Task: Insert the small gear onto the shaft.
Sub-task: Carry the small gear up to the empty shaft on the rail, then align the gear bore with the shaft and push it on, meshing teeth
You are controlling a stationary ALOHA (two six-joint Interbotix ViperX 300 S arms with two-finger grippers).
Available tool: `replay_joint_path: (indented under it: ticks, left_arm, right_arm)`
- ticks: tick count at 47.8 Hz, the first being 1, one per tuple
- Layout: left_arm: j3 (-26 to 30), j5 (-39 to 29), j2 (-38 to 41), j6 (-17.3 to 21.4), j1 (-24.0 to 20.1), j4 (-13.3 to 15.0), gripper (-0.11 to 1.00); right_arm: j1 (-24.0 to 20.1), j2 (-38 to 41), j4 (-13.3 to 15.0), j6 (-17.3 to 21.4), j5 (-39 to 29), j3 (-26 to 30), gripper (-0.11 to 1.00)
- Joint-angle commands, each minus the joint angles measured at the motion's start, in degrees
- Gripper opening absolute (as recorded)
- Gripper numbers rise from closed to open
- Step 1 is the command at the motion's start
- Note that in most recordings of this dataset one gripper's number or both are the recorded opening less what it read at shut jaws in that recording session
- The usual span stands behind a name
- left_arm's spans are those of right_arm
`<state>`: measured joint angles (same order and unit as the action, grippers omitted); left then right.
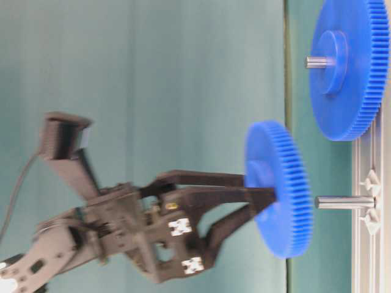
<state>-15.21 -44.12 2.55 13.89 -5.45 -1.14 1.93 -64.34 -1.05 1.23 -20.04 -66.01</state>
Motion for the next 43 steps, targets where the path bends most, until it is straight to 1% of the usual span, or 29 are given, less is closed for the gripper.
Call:
replay_joint_path:
  ticks: [1, 35, 43]
  left_arm:
    - [0.4, 0.4, -0.5, 0.0, -0.2, -0.1, 0.71]
    - [-0.9, 0.2, 3.2, -0.2, -0.8, -0.1, 0.71]
    - [-1.5, -3.7, 2.7, -1.0, -1.7, -0.1, 0.71]
  right_arm:
    - [0.1, 0.3, 0.1, 0.3, 0.3, 0.9, 0.6]
    - [0.1, -0.4, 0.1, 0.3, 0.3, 0.7, 0.6]
    - [0.1, -0.6, 0.1, 0.4, 0.3, 1.0, 0.6]
